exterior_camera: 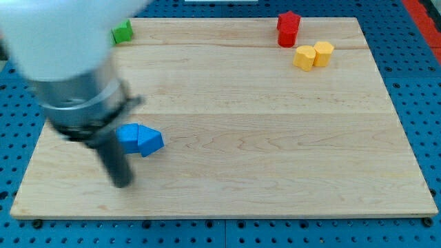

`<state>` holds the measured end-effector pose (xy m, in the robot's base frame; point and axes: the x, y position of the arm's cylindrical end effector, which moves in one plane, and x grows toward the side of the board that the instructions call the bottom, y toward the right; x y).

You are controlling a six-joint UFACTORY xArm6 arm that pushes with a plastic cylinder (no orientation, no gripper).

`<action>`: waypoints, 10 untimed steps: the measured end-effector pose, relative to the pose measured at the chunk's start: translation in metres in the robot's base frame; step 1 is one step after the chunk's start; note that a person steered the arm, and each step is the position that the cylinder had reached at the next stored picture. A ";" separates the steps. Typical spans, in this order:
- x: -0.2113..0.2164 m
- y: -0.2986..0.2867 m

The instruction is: Push the blue blocks slightly right side

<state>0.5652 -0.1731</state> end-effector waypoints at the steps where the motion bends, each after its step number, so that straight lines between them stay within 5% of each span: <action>1: -0.028 -0.040; 10: -0.042 0.004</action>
<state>0.5234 -0.1688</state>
